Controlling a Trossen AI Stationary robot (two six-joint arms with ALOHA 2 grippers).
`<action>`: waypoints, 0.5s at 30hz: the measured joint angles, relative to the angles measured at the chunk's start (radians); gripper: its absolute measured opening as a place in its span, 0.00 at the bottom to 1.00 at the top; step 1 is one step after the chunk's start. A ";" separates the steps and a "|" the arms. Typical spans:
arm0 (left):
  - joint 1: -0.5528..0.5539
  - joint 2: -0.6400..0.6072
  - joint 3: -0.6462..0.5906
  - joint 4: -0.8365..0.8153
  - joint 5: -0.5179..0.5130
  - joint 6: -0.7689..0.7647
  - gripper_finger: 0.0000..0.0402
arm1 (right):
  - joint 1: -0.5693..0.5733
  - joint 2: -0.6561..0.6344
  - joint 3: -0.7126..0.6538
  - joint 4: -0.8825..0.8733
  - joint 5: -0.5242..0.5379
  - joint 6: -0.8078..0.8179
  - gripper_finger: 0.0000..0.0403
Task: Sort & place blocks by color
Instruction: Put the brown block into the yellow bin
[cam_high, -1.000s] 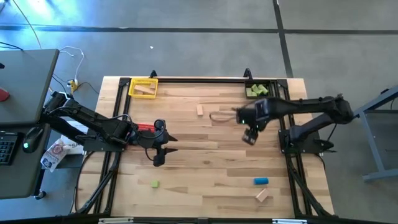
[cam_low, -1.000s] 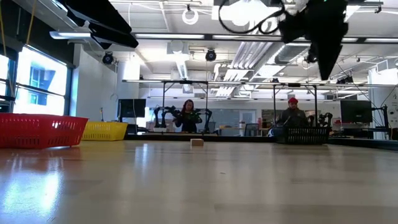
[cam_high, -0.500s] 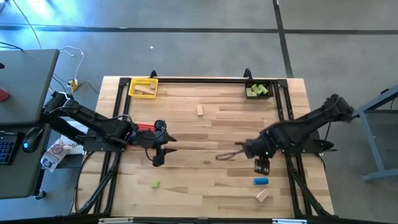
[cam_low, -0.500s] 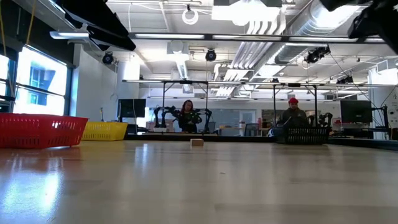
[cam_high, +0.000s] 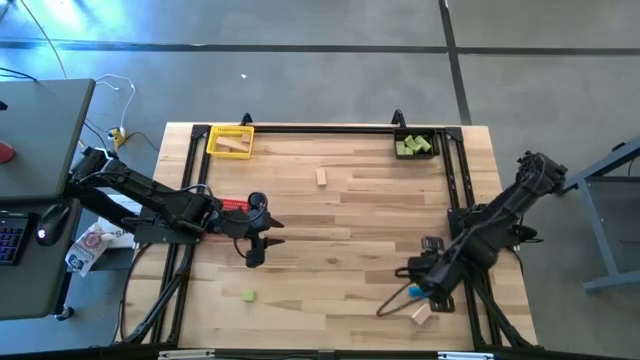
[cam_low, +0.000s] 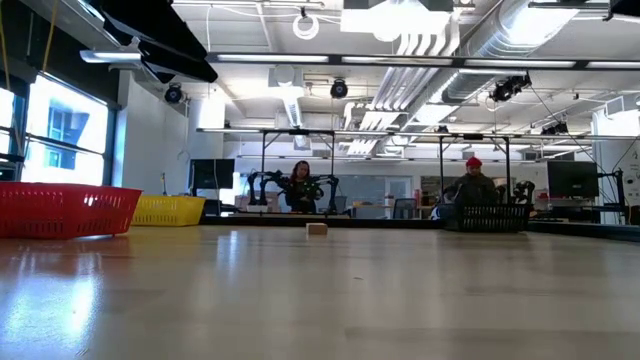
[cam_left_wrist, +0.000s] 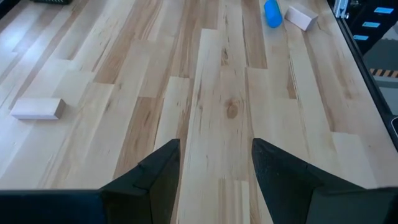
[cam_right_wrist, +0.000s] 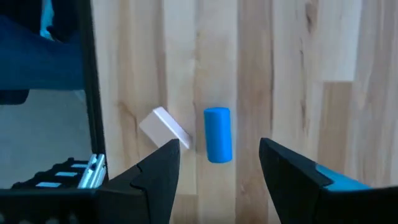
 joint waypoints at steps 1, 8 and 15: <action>0.000 0.000 0.000 0.000 0.000 0.000 0.46 | 0.018 0.000 0.000 0.013 0.015 0.012 0.51; 0.000 0.000 0.000 0.000 0.000 -0.041 0.46 | 0.122 0.051 0.000 0.095 0.100 0.041 0.51; 0.000 0.000 0.000 0.000 -0.002 -0.045 0.46 | 0.178 0.175 0.000 0.150 0.084 0.040 0.51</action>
